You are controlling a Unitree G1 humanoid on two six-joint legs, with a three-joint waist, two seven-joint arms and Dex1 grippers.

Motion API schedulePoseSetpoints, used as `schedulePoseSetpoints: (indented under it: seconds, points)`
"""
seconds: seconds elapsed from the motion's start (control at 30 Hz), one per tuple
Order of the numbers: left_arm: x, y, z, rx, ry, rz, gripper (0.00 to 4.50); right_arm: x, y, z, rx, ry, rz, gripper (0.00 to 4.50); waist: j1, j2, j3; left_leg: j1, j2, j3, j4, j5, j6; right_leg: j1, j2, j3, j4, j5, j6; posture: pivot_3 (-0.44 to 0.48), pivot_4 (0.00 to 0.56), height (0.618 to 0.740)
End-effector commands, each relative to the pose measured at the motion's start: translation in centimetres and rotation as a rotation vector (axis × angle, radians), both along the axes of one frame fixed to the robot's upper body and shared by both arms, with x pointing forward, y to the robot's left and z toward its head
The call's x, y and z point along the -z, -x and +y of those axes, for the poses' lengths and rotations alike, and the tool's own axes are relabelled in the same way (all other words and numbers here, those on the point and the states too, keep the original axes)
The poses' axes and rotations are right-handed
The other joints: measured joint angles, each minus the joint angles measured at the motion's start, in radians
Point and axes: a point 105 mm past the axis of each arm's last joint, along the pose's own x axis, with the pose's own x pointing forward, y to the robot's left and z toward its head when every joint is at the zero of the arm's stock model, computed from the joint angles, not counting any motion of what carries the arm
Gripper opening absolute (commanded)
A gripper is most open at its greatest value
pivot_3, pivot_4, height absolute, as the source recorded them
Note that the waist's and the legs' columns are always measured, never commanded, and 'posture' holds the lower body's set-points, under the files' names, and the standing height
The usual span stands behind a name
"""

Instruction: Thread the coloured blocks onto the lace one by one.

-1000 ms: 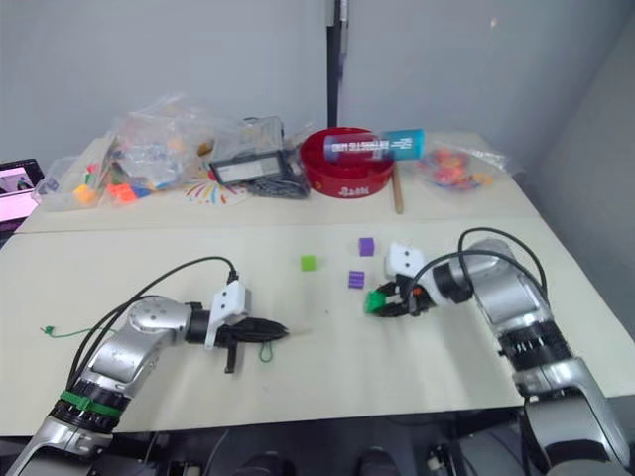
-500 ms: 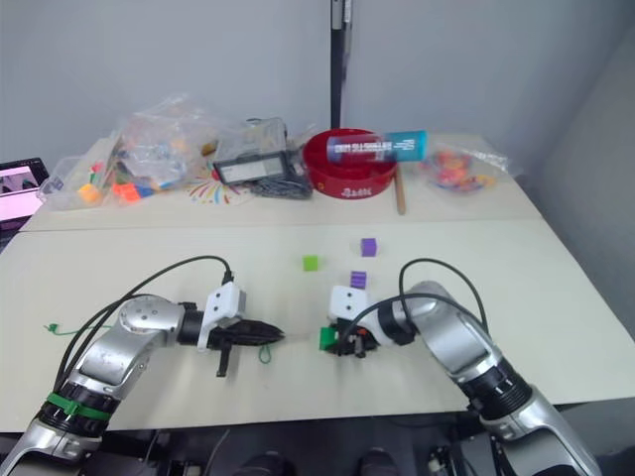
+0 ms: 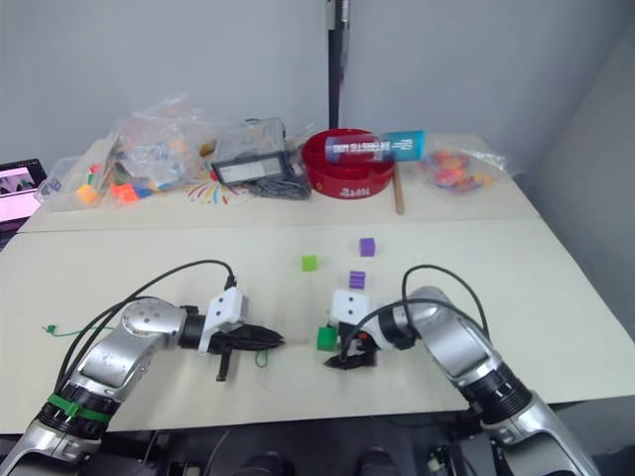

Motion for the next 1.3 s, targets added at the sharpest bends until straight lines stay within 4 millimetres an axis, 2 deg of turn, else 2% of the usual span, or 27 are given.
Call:
schedulePoseSetpoints:
  seconds: [0.03, 0.23, 0.27, 1.0, 1.3]
  points:
    - [-0.6, 0.1, -0.3, 0.021, -0.010, -0.043, 0.00, -0.4, -0.5, 0.2, 0.021, -0.051, -0.029, 3.24, -0.001, 0.000, 0.000, 0.000, 0.000, 0.000, 0.000, 0.000, 0.000, 0.000, 0.000, 0.000, 0.000, 0.000, 0.000, 0.000, 0.150, 0.740]
    - [-0.7, -0.1, -0.4, 0.028, -0.027, -0.054, 0.00, -0.2, -0.9, 0.2, 0.036, -0.057, -0.036, 1.26, 0.000, 0.000, 0.000, 0.000, 0.000, 0.000, 0.000, 0.000, 0.000, 0.000, 0.000, 0.000, 0.000, 0.000, 0.000, 0.000, 0.150, 0.740]
    - [-0.8, -0.1, -0.5, 0.029, -0.026, -0.054, 0.00, -0.2, -0.9, 0.2, 0.036, -0.057, -0.037, 1.20, 0.000, 0.000, 0.000, 0.000, 0.000, 0.000, 0.000, 0.000, 0.000, 0.000, 0.000, 0.000, 0.000, 0.000, 0.000, 0.000, 0.150, 0.740]
    - [-0.9, -1.0, -2.0, 0.015, -0.047, -0.100, 0.00, -0.1, -0.2, 0.3, -0.012, -0.022, -0.041, 1.20, 0.000, 0.000, 0.000, 0.000, 0.000, 0.000, 0.000, 0.000, 0.000, 0.000, 0.000, 0.000, 0.000, 0.000, 0.000, 0.000, 0.150, 0.740]
    - [-1.2, -0.4, -3.3, 0.069, -0.046, -0.107, 0.00, -0.2, 0.0, 0.3, -0.012, -0.016, -0.039, 1.20, 0.001, 0.000, 0.000, 0.000, 0.000, 0.000, 0.000, 0.000, 0.000, 0.000, 0.000, 0.000, 0.000, 0.000, 0.000, 0.000, 0.150, 0.740]
